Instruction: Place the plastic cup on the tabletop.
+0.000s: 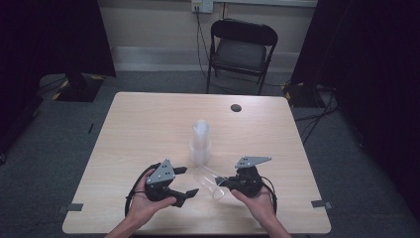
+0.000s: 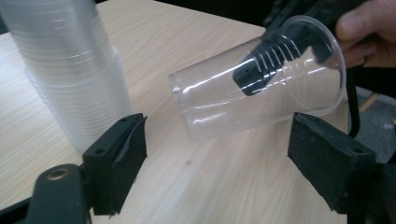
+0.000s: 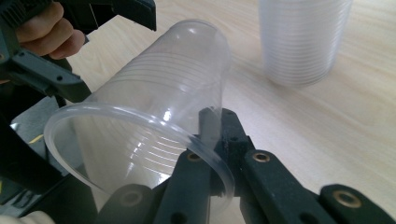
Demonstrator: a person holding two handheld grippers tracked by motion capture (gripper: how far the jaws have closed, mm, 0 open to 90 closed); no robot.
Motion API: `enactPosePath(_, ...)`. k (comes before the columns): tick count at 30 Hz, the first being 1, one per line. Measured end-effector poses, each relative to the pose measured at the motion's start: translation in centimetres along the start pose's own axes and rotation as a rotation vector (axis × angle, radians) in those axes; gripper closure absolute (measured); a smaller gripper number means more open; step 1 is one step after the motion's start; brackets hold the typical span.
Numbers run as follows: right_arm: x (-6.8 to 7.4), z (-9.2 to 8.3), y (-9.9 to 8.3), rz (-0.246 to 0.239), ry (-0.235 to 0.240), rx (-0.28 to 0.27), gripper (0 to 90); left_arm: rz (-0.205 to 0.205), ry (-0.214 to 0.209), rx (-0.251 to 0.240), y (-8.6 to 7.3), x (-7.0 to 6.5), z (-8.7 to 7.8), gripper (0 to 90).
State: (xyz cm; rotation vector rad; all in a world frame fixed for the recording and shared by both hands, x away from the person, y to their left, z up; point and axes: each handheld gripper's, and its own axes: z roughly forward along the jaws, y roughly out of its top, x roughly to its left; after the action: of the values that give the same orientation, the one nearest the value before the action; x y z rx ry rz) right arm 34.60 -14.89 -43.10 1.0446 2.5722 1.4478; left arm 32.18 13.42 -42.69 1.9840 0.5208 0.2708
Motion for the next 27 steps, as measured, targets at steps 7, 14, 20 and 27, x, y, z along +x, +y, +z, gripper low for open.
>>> enactPosePath(7,0.3,0.6,0.2,-0.004,0.044,0.068,90.0,0.079,-0.004,0.023,-0.1,-0.4,0.3,20.5)
enactPosePath(14,0.5,0.8,0.0,-0.011,0.079,0.129,90.0,0.144,-0.019,0.064,-0.1,-1.2,1.1,17.4)
enactPosePath(20,0.4,1.1,0.0,0.004,0.122,0.162,90.0,0.215,-0.059,0.102,-0.2,-2.0,1.7,16.4)
enactPosePath(27,0.5,1.9,-0.1,0.009,0.154,0.215,90.0,0.312,-0.095,0.138,-0.4,-2.5,2.0,15.8)
